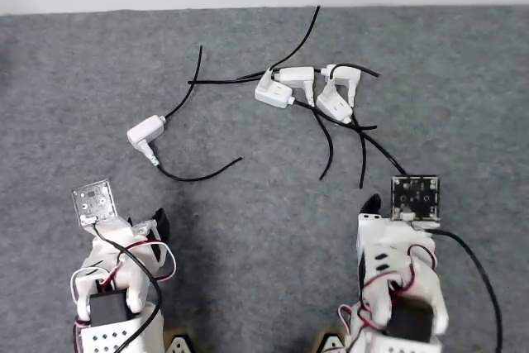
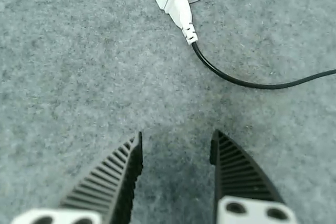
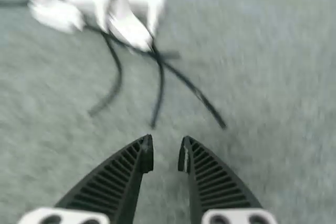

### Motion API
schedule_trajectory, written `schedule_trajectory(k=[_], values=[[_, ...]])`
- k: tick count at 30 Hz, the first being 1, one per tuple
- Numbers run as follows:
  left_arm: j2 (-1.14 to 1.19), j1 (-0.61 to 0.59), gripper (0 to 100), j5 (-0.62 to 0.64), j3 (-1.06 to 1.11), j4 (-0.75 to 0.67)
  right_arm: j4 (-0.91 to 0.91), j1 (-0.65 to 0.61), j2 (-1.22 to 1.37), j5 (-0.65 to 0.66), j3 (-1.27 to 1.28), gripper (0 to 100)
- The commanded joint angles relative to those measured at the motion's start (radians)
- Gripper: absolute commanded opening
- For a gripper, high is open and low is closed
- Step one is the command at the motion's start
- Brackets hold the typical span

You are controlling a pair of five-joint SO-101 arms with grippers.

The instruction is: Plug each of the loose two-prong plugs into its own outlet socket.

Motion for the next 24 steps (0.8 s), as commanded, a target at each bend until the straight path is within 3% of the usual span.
schedule_trajectory(k=[1, 9, 14, 20, 24], values=[[-0.011, 0.003, 20, 0.011, -0.013, 0.003, -0.042, 0.021, -0.012, 0.014, 0.063, 7.5], [-0.011, 0.002, 20, 0.005, -0.013, 0.003, -0.039, 0.019, -0.012, -0.155, 0.189, 7.5], [-0.011, 0.002, 20, 0.005, -0.013, 0.005, 0.012, 0.008, -0.012, -0.176, 0.163, 7.9], [-0.008, 0.002, 20, 0.005, -0.013, 0.005, 0.051, -0.217, -0.012, -0.173, 0.178, 8.0], [-0.009, 0.011, 20, -0.031, -0.013, 0.032, 0.036, -0.275, -0.012, -0.172, 0.193, 7.7]])
